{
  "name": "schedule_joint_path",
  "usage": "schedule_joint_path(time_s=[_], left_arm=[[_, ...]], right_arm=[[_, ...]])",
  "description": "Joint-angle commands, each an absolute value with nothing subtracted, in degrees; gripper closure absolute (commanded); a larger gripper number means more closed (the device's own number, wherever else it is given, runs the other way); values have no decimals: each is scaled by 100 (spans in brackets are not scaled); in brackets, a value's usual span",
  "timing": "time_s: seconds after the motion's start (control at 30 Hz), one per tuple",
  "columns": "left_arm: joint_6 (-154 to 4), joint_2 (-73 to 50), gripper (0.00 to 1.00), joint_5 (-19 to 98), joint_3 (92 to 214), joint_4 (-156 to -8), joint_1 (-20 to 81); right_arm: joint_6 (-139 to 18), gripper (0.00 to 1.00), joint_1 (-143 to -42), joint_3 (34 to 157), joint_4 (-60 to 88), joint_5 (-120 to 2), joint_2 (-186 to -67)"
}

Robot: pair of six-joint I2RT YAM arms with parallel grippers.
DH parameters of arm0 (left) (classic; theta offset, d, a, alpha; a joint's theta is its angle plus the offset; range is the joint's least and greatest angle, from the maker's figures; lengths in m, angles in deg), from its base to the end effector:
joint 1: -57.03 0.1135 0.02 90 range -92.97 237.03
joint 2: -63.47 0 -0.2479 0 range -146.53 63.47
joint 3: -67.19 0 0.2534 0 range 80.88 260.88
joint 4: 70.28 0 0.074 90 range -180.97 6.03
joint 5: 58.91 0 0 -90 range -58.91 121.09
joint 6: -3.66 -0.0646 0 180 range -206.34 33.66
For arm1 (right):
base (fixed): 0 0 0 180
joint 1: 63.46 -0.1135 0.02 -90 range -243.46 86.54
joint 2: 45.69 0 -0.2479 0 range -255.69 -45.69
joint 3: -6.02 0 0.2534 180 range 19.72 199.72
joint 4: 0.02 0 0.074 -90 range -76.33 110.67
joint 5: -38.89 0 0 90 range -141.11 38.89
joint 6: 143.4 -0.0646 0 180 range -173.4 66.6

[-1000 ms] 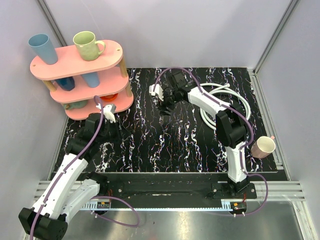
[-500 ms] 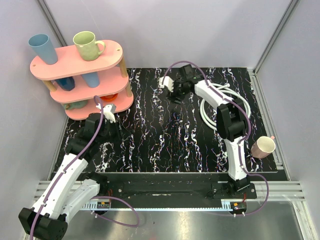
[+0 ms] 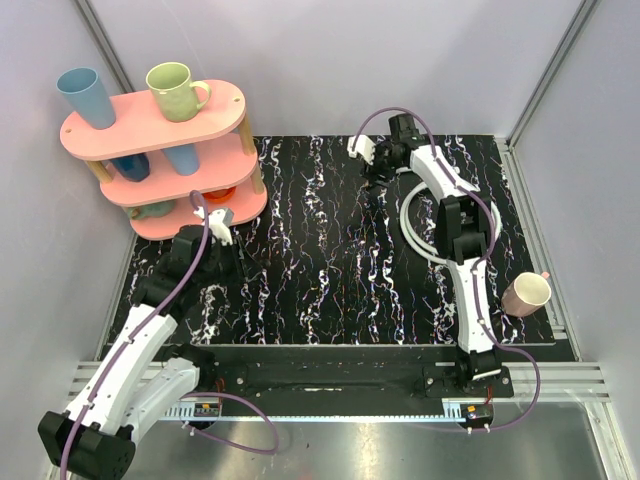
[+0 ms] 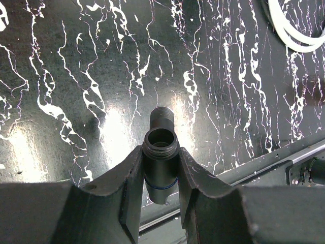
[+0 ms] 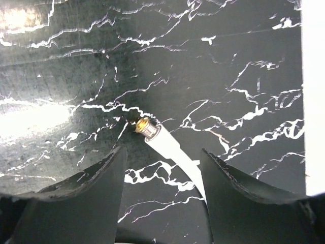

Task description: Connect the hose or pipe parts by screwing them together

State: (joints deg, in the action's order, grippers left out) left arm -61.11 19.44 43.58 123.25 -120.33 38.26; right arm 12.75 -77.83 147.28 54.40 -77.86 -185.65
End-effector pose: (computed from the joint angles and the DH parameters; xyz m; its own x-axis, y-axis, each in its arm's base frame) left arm 0.1826 -0.0768 0.2542 -0.7302 -0.1914 -0.6559 0.1815 0.8711 -0.4563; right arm 0.5180 0.1627 0.1734 0.1287 -0.8101 -0.5720 -0.9041 0.1411 -0.4033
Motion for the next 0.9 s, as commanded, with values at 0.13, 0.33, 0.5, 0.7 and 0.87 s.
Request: schedule_joint_path(time_s=[0.13,0.33,0.5,0.7,0.87], left_arm=[[-6165,1812,100,4418,12456,-11693,3804],[-6165,1759,100,4419,12465,-11702,3804],[-6165,1759,100,4419,12465,-11702,3804],[-6165,1768,100,4410,12474,-11702,3804],[-6156,1794,100,4375,12483,-11711,3804]], right_arm=[[2042,34,-7665,15366,5981,-7959,-19141],[2578,39,-7665,15437,6192,-7906,-19247],[2912,47,-7673,15375,6175,-7889,-19300],[3255,72,-7770,15094,6070,-7836,-19186],[3282,80,-8016,14839,5920,-8073,-18957]])
